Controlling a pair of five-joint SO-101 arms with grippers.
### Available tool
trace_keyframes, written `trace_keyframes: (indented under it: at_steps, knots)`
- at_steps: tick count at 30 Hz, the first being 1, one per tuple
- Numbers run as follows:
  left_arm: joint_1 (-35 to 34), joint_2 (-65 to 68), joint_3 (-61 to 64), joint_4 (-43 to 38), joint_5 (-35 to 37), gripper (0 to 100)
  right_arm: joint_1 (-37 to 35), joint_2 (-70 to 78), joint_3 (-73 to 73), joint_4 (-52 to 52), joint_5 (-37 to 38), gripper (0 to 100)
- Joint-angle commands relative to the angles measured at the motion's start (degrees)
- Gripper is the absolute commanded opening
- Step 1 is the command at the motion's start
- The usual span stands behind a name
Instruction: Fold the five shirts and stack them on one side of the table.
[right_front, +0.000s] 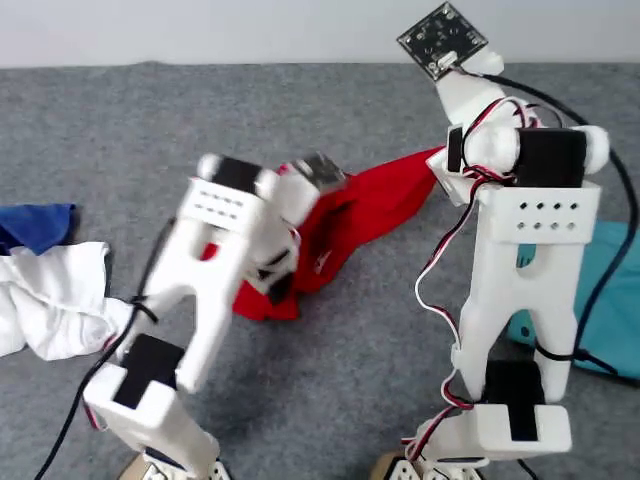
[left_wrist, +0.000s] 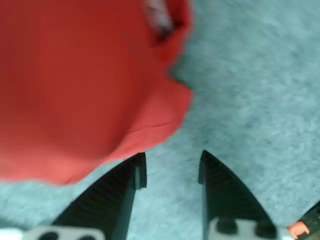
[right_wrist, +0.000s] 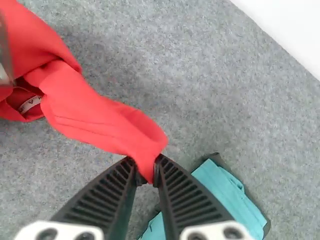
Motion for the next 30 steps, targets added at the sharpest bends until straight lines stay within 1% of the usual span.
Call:
trace_keyframes:
  at_steps: [1, 3, 10, 13, 16, 20, 22, 25, 28, 29, 30]
  knots:
    - [2.3, 0.7, 4.6, -6.9, 2.1, 18, 0.7, -3.0, 1.5, 2.2, -0.4, 1.1]
    - [2.5, 3.1, 5.6, -9.6, 2.1, 18, 0.7, -3.1, 2.4, 2.2, -0.4, 1.1]
    - [2.3, 11.3, 5.6, -14.4, 2.2, 18, 0.7, -3.1, 2.5, 2.2, -0.6, 1.1]
    - [2.4, 13.5, 4.5, -16.4, 3.8, 19, 0.7, -3.1, 2.8, 2.2, -0.6, 1.1]
    - [2.4, 14.7, 1.8, -15.7, 5.2, 21, 0.6, -3.1, 2.8, 2.2, -0.6, 1.1]
    - [4.0, 17.8, -0.7, -15.3, 7.2, 21, 0.4, -3.1, 2.8, 2.2, -0.7, 1.1]
    - [4.7, 20.0, -2.8, -13.8, 8.9, 20, 0.4, -3.1, 2.8, 2.2, -0.7, 1.1]
    - [4.7, 23.8, -6.8, -11.7, 9.8, 14, 0.4, -3.6, 2.8, 2.2, -0.7, 1.1]
    - [4.8, 26.3, -10.0, -9.6, 9.9, 3, 0.7, -3.7, 2.7, 2.2, -0.7, 1.1]
    - [4.7, 26.4, -10.9, -8.5, 10.0, 1, 0.7, -3.9, 2.7, 2.2, -0.7, 1.1]
    - [4.7, 26.2, -11.7, -7.3, 10.0, 1, 0.7, -4.4, 2.7, 2.2, -0.7, 1.1]
